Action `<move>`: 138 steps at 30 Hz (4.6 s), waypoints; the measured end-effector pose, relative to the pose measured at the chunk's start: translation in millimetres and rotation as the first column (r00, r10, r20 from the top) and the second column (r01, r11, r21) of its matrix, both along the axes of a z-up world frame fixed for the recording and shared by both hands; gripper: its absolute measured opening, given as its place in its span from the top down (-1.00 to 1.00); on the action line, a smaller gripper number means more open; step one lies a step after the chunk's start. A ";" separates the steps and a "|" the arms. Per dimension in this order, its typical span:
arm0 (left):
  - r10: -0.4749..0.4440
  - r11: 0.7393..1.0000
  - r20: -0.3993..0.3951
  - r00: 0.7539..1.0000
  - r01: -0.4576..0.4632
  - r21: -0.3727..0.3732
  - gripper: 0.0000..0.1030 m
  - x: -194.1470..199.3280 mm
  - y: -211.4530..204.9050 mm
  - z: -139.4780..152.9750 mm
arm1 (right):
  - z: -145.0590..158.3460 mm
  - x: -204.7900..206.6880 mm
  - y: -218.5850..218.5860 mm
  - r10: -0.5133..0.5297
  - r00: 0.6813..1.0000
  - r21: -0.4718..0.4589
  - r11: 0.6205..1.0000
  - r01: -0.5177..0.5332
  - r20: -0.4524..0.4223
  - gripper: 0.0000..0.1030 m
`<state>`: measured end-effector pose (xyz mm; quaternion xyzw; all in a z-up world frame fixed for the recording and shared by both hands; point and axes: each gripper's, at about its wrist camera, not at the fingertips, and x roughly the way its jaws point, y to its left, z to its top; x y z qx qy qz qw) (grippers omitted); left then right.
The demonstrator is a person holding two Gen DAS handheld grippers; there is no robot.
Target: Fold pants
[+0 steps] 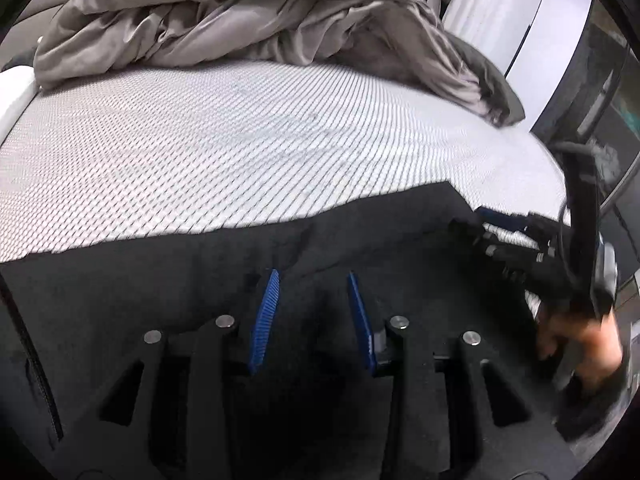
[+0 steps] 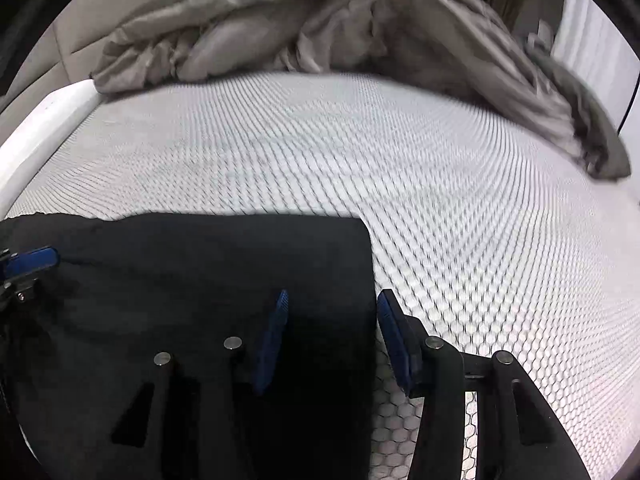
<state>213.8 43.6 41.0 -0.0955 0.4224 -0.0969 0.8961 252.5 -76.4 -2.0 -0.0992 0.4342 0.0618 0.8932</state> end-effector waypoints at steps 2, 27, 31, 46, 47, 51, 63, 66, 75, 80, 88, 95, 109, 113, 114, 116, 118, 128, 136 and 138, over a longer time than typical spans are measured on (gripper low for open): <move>0.036 0.999 -0.010 0.999 -0.035 0.026 0.38 12.0 -8.2 -4.6 | 3.7 -2.3 21.4 0.025 0.999 -0.010 1.000 -0.025 0.025 0.06; -0.081 0.997 0.004 0.997 0.081 0.008 0.39 -21.7 -23.0 -3.5 | 30.1 -24.6 11.3 0.101 0.992 0.040 0.994 -0.104 0.071 0.07; -0.107 0.991 -0.056 0.993 0.111 0.068 0.39 -17.6 -36.2 -29.4 | 0.6 -28.3 42.6 0.230 0.971 0.120 0.968 -0.221 -0.067 0.07; -0.149 0.987 0.003 0.989 0.148 0.067 0.45 -65.8 -34.7 -0.1 | 34.6 -78.9 9.0 0.154 0.987 0.072 0.985 -0.157 0.050 0.02; -0.166 0.983 -0.022 0.986 0.167 0.071 0.45 -63.7 -41.2 -7.0 | 28.9 -77.9 21.5 0.188 0.982 0.122 0.974 -0.189 0.021 0.02; -0.216 0.970 -0.048 0.975 0.220 0.102 0.46 -68.3 -43.6 -24.7 | -8.6 -72.7 51.0 0.240 0.968 0.051 0.970 -0.236 -0.073 0.05; -0.195 0.979 0.031 0.980 0.193 0.068 0.36 -108.6 -16.3 7.0 | 38.5 -104.1 -0.1 0.140 0.989 0.081 0.986 -0.144 0.053 0.08; -0.228 0.970 -0.023 0.973 0.229 0.083 0.32 -106.0 -38.7 -11.1 | 31.3 -115.6 35.0 0.267 0.964 0.160 0.951 -0.264 0.003 0.07; -0.232 0.970 -0.014 0.973 0.232 0.067 0.33 -125.8 -4.4 -18.8 | 1.3 -103.7 2.7 0.183 0.982 -0.081 0.979 -0.186 -0.042 0.07; -0.122 0.988 0.024 0.992 0.119 0.097 0.33 -150.3 -0.2 -2.4 | 30.4 -125.4 -24.3 0.114 0.993 0.002 0.993 -0.115 0.013 0.07; -0.192 0.968 0.012 0.981 0.188 0.163 0.33 -146.6 -47.9 -24.1 | -1.2 -134.6 36.7 0.254 0.965 0.079 0.965 -0.250 -0.057 0.07; -0.234 0.969 0.033 0.972 0.230 0.094 0.33 -174.6 -6.8 -15.9 | -1.7 -141.8 -53.3 0.137 0.990 -0.009 0.990 -0.138 -0.018 0.03; -0.313 0.942 -0.031 0.949 0.315 0.118 0.27 -161.9 -39.4 -24.6 | -6.9 -183.1 -18.9 0.332 0.943 -0.004 0.943 -0.332 -0.034 0.05; -0.322 0.945 -0.022 0.946 0.323 0.049 0.27 -172.2 -10.8 -15.4 | -3.4 -182.8 -88.8 0.252 0.965 0.117 0.963 -0.242 -0.076 0.04; -0.313 0.949 -0.013 0.950 0.313 0.043 0.27 -171.7 -7.3 -11.8 | -0.6 -182.8 -97.9 0.254 0.964 0.163 0.957 -0.239 -0.081 0.04; -0.282 0.959 0.036 0.959 0.281 0.026 0.27 -173.0 -0.6 1.5 | 8.9 -186.8 -110.4 0.252 0.965 0.260 0.938 -0.227 -0.068 0.04; -0.241 0.970 0.086 0.967 0.243 -0.018 0.25 -170.4 3.9 12.3 | 20.2 -175.9 -117.2 0.231 0.971 0.362 0.911 -0.196 -0.057 0.04; 0.079 0.996 0.029 0.996 -0.077 -0.038 0.17 -126.0 32.6 -2.5 | -18.2 -123.7 -125.0 0.124 0.974 0.663 0.748 0.035 -0.191 0.85; 0.119 0.992 0.059 0.991 -0.121 0.034 0.17 -133.7 41.7 -3.4 | -3.6 -94.2 -115.2 0.022 0.986 0.381 0.924 0.042 -0.163 0.41; 0.119 0.991 0.085 0.989 -0.123 0.048 0.17 -136.2 40.5 1.7 | 4.7 -99.9 -118.8 -0.011 0.994 0.409 0.911 0.057 -0.113 0.41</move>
